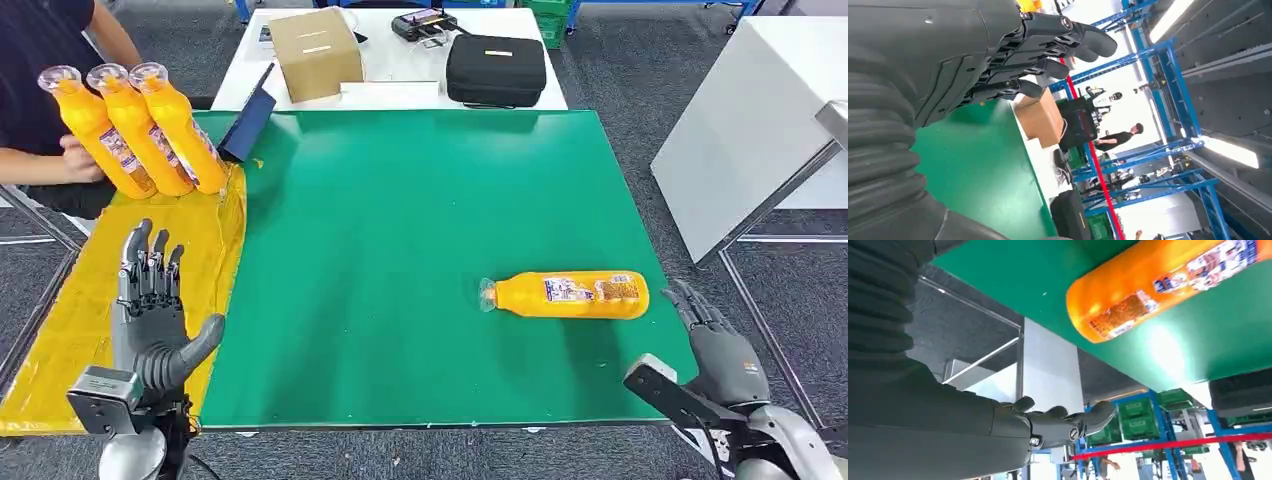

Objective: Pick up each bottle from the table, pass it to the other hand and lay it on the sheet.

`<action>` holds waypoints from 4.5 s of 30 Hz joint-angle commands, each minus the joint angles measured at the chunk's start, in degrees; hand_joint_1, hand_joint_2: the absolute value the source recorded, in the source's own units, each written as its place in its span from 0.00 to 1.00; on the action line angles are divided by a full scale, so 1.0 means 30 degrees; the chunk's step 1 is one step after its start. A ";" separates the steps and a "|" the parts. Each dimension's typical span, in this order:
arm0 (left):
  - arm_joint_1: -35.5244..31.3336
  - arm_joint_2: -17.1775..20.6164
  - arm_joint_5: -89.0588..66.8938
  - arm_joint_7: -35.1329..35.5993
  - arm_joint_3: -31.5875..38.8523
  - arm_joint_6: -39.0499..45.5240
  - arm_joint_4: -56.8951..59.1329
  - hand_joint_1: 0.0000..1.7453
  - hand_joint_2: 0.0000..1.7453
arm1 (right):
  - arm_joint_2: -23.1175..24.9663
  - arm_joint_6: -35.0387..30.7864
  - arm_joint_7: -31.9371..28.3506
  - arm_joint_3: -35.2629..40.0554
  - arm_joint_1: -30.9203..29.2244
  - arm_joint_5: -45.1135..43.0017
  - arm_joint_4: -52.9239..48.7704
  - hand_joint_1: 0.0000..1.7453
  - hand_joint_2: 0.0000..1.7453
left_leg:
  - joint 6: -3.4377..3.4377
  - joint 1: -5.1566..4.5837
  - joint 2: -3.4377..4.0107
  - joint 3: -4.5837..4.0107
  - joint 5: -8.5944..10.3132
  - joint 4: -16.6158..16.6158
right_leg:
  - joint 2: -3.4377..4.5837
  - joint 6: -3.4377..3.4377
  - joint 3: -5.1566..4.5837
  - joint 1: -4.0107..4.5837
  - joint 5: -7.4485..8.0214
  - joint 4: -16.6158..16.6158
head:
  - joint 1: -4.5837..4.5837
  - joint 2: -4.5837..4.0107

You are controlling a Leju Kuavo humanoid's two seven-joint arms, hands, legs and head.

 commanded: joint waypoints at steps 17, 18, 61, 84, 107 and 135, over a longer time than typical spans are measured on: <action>-0.2138 0.0097 0.0432 0.0283 -0.0459 -0.0744 0.2550 0.00 1.00 | -0.0695 0.2483 0.0997 0.7333 -1.1644 0.0620 1.2120 0.00 1.00 | -0.0017 0.0037 0.0099 0.0125 -0.0013 -0.0004 | 0.0185 -0.0020 0.0115 0.0027 0.0031 -0.0035 | 0.0000 0.0000; -0.2138 0.0097 0.0432 0.0283 -0.0459 -0.0744 0.2550 0.00 1.00 | -0.0695 0.2483 0.0997 0.7333 -1.1644 0.0620 1.2120 0.00 1.00 | 0.0000 0.0023 0.0073 0.0083 0.0019 -0.0011 | 0.0127 -0.0007 0.0074 0.0017 0.0036 -0.0025 | -0.0007 0.0000; -0.6043 0.0657 0.2590 0.0182 -0.2623 -0.0633 0.7515 0.00 1.00 | -0.5696 0.7051 0.0796 1.7797 -1.2224 -0.3610 1.7229 1.00 1.00 | 0.0094 0.0052 -0.0276 0.0266 0.0030 0.0005 | -0.0271 0.0048 0.0189 0.0031 -0.0051 -0.0109 | -0.0015 0.0000; -0.1281 -0.0066 0.5286 0.1203 -0.1033 -0.5484 0.3423 0.00 1.00 | 0.6941 -0.1853 -0.3273 0.7220 -0.8527 -0.8522 0.5533 1.00 1.00 | -0.0033 0.0121 -0.0142 0.0082 0.0129 0.0009 | -0.0131 -0.0069 0.0142 0.0105 0.0025 0.0004 | -0.0022 0.0000; -0.0795 0.0264 0.4704 0.0883 -0.4232 -0.7777 0.3386 0.00 1.00 | 1.0024 -0.0954 -0.2039 1.5696 -1.2055 -0.6530 1.0359 1.00 1.00 | -0.0063 0.0095 -0.0064 -0.0037 0.0124 0.0004 | -0.0086 -0.0076 -0.0013 0.0089 0.0044 0.0019 | -0.0015 0.0000; -0.0792 0.0168 0.1131 -0.0559 -0.5016 -0.5730 0.3211 0.00 1.00 | 1.0596 -0.0336 -0.1909 1.9772 -1.1944 -0.5836 1.1861 1.00 1.00 | -0.0064 0.0096 -0.0103 -0.0033 0.0121 -0.0004 | -0.0114 -0.0079 0.0001 0.0086 0.0029 0.0008 | -0.0022 0.0000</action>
